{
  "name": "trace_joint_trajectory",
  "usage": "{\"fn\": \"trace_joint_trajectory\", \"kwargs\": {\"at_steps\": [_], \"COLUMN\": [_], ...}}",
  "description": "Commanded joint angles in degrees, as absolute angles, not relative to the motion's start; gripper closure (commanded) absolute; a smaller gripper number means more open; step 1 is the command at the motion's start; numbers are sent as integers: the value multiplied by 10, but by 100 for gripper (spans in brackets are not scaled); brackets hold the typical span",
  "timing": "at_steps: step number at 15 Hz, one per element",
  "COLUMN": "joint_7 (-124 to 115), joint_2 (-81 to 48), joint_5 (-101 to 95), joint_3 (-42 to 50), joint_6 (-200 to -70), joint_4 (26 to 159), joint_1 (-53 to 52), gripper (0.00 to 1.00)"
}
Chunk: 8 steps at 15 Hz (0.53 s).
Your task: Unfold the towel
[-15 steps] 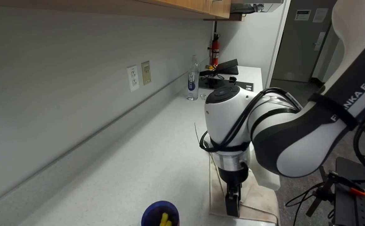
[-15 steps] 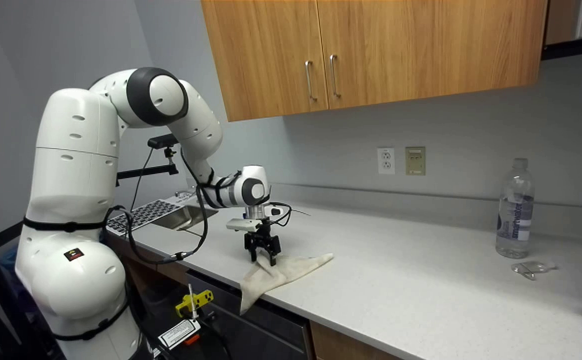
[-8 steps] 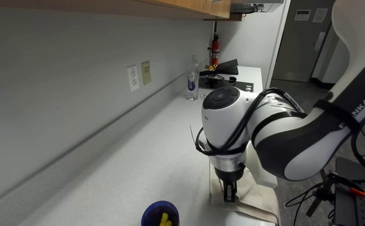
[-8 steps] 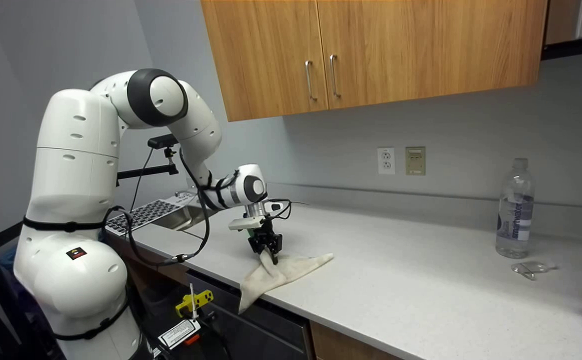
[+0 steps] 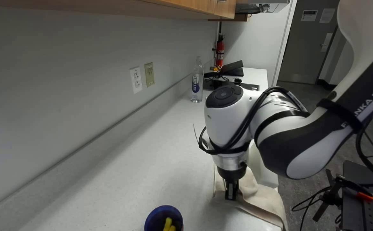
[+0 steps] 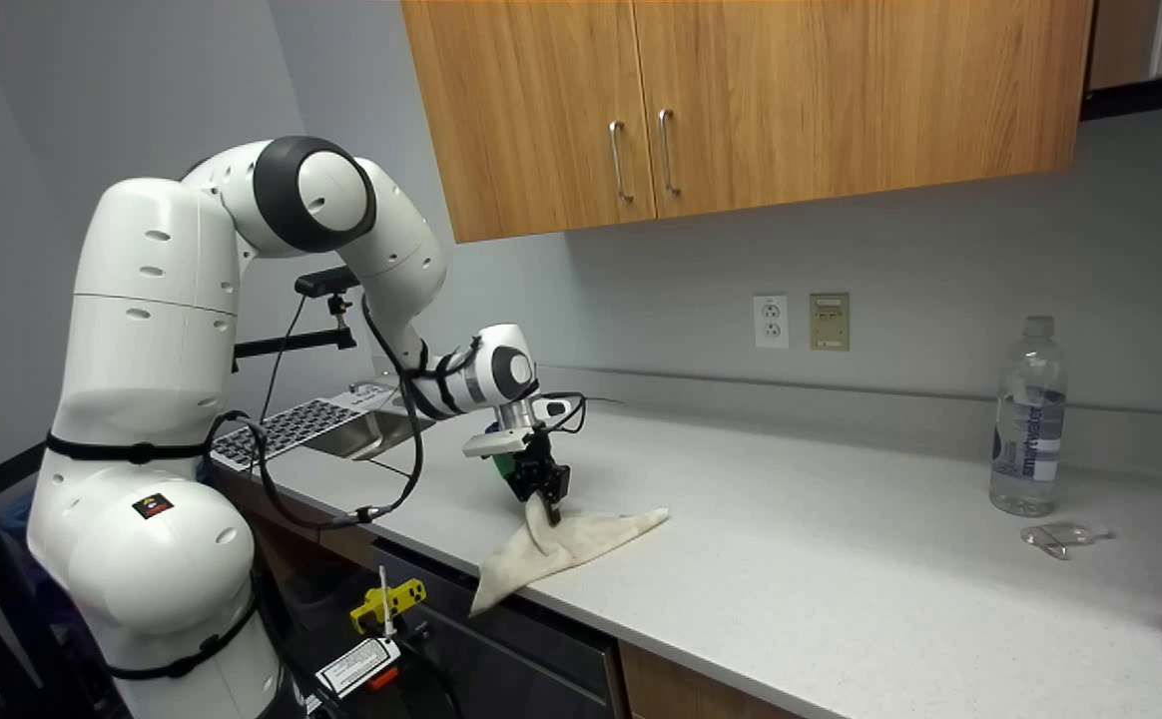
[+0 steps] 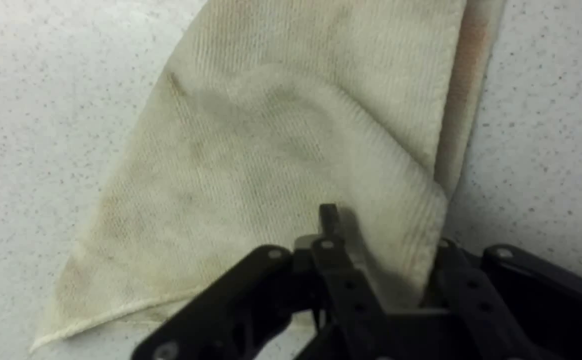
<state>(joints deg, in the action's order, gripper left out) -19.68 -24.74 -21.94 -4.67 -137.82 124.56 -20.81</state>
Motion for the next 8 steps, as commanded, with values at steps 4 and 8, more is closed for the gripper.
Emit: {"fn": "trace_joint_trajectory", "kwargs": {"at_steps": [4,8], "joint_7": [-242,-260], "joint_2": [-244,-244], "joint_5": [-225,-227], "joint_3": [-38,-38], "joint_6": [-1340,-1320], "joint_4": [1227,1218], "joint_1": [-219,-220], "gripper": [23,46]}}
